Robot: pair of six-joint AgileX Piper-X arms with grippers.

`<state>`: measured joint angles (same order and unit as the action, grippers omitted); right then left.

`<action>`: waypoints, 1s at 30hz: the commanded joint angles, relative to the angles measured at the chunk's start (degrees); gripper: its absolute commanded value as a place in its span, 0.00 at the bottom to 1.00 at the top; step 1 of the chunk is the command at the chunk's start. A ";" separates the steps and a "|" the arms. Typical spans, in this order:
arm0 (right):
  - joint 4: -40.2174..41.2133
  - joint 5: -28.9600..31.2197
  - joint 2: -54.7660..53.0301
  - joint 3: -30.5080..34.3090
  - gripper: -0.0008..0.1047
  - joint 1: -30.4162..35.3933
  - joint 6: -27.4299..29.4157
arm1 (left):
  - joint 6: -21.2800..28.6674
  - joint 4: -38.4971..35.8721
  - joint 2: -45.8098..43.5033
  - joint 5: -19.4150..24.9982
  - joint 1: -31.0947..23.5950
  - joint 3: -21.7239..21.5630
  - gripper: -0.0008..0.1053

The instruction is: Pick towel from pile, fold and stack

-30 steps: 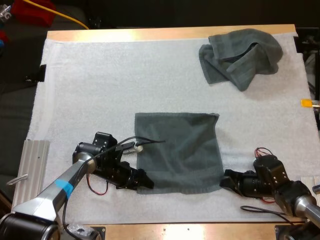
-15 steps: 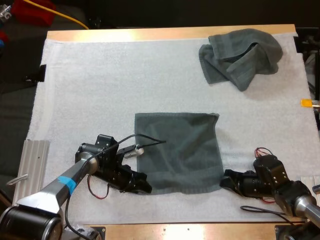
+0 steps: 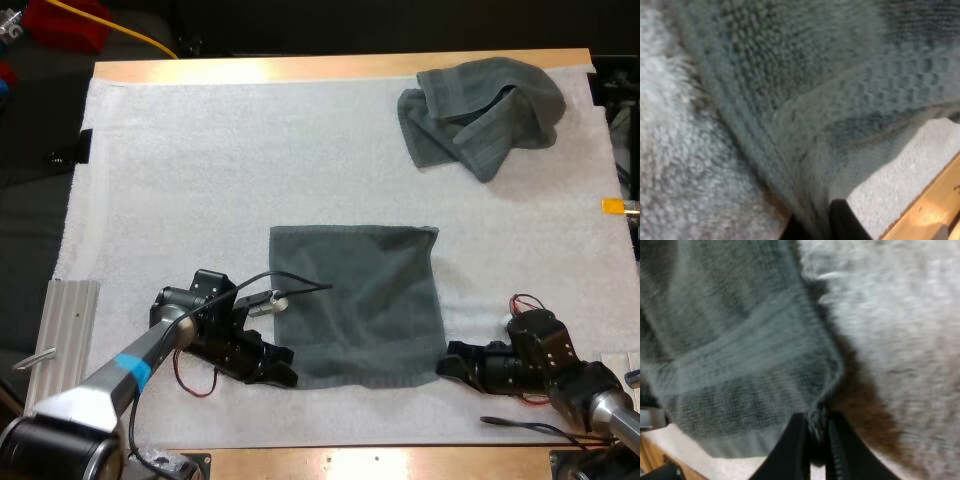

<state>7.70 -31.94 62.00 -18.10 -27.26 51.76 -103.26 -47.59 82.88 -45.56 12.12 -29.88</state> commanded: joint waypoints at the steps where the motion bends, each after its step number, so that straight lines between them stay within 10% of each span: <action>1: 0.31 -0.70 -0.45 -0.27 0.02 0.32 0.69 | 0.64 -0.72 -1.96 0.49 0.36 -0.27 0.01; 30: 40.39 25.73 -12.20 -20.28 0.02 -22.91 7.22 | 3.28 -20.98 -31.78 4.94 0.36 -0.65 0.01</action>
<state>46.37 -6.76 50.10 -37.99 -50.11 58.51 -100.35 -67.64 51.42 -41.21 12.12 -30.29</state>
